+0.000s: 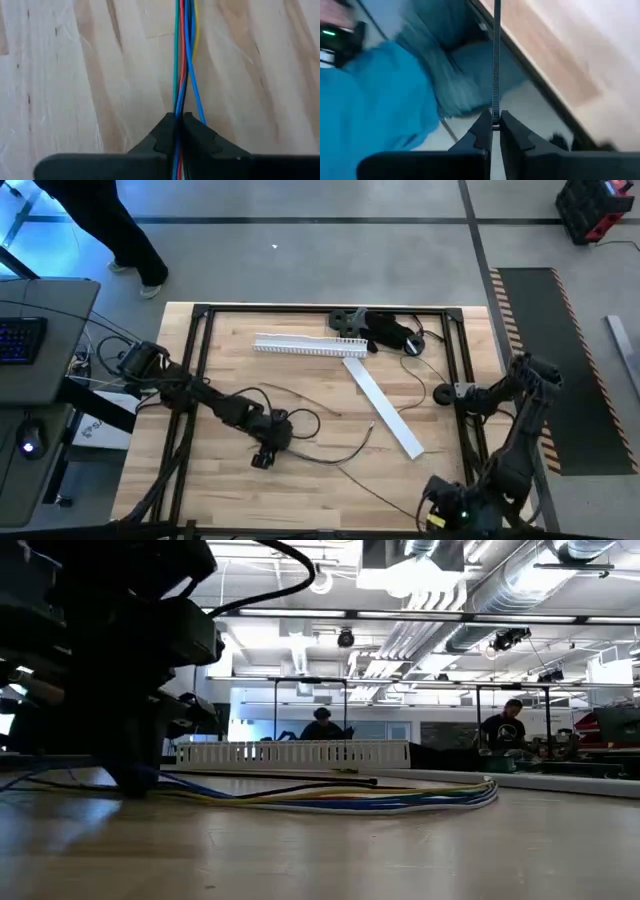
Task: Ziptie cables
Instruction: Wrap the wire cables with the black zip tie
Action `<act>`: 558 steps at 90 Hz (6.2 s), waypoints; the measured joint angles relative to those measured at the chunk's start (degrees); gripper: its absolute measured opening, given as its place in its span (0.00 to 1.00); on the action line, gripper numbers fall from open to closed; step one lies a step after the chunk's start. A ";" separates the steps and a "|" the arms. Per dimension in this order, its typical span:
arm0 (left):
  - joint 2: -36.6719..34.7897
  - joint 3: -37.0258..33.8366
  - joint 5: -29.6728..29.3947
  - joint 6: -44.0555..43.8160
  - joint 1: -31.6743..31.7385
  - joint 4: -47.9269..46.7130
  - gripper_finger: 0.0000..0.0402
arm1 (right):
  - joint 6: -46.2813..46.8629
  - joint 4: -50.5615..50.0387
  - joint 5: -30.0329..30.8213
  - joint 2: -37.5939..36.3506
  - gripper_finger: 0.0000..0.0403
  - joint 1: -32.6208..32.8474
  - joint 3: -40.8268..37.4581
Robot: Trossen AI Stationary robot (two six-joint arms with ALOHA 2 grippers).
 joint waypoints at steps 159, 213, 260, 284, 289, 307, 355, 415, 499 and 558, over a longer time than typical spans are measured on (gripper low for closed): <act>-9.01 0.13 5.10 0.28 -0.46 4.95 0.01 | 2.97 -8.90 -5.60 5.95 0.00 -12.94 -0.02; -8.81 0.17 -2.18 8.94 3.59 14.29 0.40 | 0.33 -8.60 -2.27 5.97 0.00 -14.68 -0.02; -8.77 0.17 -4.93 10.43 3.57 15.11 0.34 | -17.77 -2.67 -4.40 13.24 0.00 -24.17 -0.02; -8.73 -0.97 -7.85 10.55 3.57 13.18 0.33 | -27.87 -2.78 -7.66 13.58 0.00 -30.14 -0.02; -8.68 -1.85 -8.25 10.55 3.57 13.25 0.33 | -29.15 -2.76 -8.84 13.58 0.00 -31.01 -0.02; -8.67 -4.73 -8.53 8.73 3.57 15.96 0.33 | -32.21 -1.85 -12.06 14.71 0.00 -32.67 -0.58; -6.52 -6.29 -7.96 6.22 5.51 21.02 0.33 | -36.79 17.63 -17.31 15.33 0.06 -35.17 -12.97; -6.52 -6.29 -32.46 -11.41 -4.63 25.00 0.33 | -35.57 39.34 -0.27 15.59 0.34 -28.58 -21.05; 19.82 6.16 -35.15 -22.78 -4.56 39.74 0.33 | -100.20 45.06 -2.15 6.32 0.62 -34.98 -28.98; 21.15 12.28 -26.26 -18.54 -6.77 40.08 0.33 | -129.90 41.81 -2.44 16.48 0.38 -30.97 -23.22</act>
